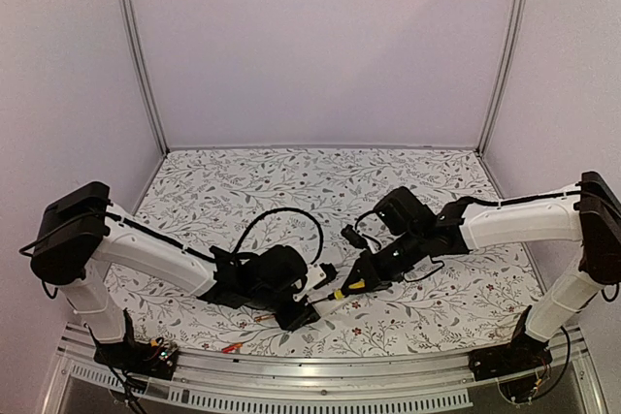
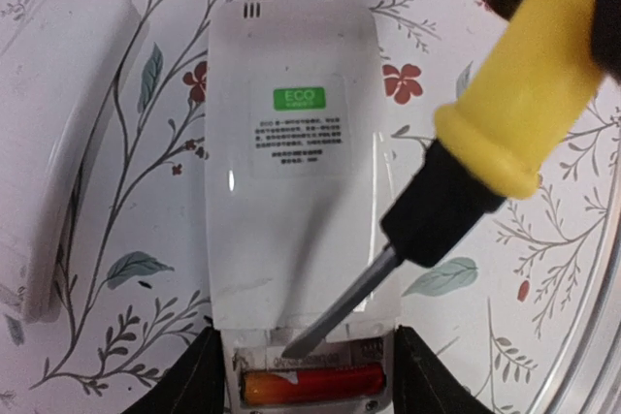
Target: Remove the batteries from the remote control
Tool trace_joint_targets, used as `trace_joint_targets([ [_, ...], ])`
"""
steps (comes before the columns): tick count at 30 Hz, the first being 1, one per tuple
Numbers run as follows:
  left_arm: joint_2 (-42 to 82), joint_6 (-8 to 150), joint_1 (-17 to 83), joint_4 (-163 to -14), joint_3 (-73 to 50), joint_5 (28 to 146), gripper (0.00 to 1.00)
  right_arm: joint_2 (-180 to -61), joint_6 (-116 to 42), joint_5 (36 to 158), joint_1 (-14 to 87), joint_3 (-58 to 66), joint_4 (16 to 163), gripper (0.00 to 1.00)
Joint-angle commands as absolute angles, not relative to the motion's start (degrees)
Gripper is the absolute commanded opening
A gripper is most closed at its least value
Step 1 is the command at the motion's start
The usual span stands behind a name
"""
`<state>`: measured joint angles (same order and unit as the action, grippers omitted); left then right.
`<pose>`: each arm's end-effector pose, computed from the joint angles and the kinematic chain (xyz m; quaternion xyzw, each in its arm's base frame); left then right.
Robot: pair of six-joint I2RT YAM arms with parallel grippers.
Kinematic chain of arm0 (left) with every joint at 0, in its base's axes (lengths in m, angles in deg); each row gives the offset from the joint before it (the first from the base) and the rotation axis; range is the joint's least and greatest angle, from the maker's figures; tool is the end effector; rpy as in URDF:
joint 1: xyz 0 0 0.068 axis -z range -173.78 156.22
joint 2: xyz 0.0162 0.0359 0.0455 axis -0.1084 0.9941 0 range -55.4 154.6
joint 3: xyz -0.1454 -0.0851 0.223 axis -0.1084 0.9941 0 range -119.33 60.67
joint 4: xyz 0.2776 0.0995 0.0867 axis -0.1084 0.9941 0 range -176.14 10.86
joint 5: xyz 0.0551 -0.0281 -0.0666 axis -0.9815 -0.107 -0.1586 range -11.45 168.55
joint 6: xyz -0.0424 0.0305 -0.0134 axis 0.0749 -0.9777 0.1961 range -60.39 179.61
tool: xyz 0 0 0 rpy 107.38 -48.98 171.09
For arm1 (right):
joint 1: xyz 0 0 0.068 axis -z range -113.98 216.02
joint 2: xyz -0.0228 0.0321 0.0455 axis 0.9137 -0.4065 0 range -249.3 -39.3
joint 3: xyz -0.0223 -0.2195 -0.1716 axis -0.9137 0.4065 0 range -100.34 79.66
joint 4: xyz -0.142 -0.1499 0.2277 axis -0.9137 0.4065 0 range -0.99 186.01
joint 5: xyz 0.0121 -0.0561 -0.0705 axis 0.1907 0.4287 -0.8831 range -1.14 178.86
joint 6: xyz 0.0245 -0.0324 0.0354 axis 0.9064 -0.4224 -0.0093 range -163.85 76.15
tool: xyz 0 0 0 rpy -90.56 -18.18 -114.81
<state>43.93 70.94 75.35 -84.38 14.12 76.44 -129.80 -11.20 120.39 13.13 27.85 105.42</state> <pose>0.1270 -0.3292 0.0941 0.4553 0.8365 -0.1832 0.2438 0.1956 0.2893 0.1623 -0.2416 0.8895 0.3863 0.0360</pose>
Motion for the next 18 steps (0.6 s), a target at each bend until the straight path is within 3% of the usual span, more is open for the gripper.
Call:
trace_joint_targets([
  [1,44.06,68.87,75.09,-81.58,15.66,78.11,0.45,-132.11,-13.62,119.09,12.23,24.66,109.43,0.00],
  [12,44.04,68.31,74.95,-82.03,15.91,79.47,0.45,-136.54,-15.03,117.43,11.01,21.06,112.17,0.00],
  [18,44.17,68.12,74.79,-82.87,16.15,79.74,0.45,-137.92,-12.99,123.56,10.99,25.24,104.76,0.00],
])
